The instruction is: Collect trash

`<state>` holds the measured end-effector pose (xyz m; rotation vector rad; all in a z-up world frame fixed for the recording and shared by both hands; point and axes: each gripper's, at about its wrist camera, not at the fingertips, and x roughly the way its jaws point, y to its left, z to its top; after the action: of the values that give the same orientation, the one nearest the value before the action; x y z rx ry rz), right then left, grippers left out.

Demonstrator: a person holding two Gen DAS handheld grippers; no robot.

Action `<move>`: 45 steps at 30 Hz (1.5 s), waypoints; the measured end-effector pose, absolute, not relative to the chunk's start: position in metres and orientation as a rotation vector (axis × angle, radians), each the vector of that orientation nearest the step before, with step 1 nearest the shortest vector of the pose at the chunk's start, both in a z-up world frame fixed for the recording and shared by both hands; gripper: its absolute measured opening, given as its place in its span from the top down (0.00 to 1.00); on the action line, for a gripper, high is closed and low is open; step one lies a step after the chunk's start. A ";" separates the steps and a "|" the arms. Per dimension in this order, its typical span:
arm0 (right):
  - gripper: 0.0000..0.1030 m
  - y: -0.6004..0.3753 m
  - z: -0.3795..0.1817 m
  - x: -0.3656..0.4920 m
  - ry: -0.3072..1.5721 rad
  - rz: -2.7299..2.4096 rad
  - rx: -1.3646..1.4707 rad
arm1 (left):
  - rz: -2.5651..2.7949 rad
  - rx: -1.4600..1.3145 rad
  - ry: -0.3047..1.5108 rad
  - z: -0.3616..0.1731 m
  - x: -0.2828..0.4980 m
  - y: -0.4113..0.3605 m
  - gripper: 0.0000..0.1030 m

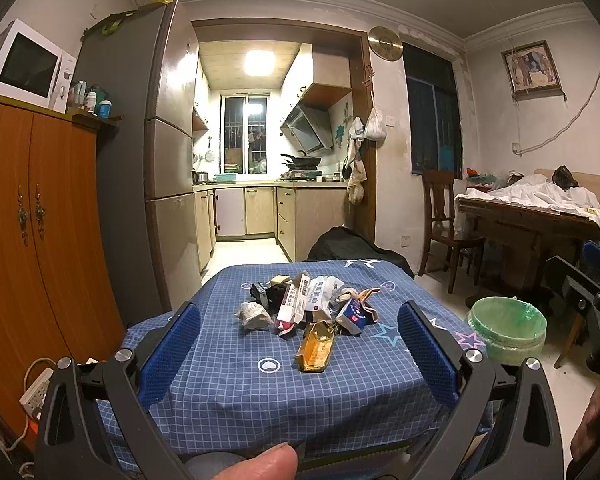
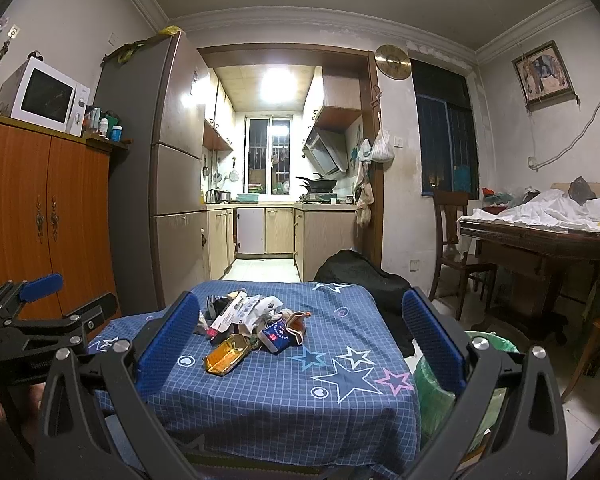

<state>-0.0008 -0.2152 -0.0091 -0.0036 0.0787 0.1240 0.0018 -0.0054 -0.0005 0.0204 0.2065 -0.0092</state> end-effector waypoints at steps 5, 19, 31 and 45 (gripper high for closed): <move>0.05 -0.215 -0.008 0.000 0.081 0.123 -0.004 | -0.010 0.021 0.210 -0.002 0.003 -0.005 0.05; 0.05 -0.216 -0.008 0.000 0.080 0.124 -0.004 | -0.007 0.022 0.209 -0.003 0.003 -0.006 0.05; 0.05 -0.216 -0.009 0.001 0.082 0.124 -0.005 | -0.007 0.024 0.210 -0.004 0.004 -0.006 0.05; 0.05 -0.215 -0.009 0.001 0.084 0.124 -0.004 | -0.009 0.029 0.214 -0.010 0.006 -0.005 0.05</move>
<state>0.0014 -0.2153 -0.0091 -0.0038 0.0837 0.1237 0.0056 -0.0055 -0.0101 0.0291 0.2141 -0.0086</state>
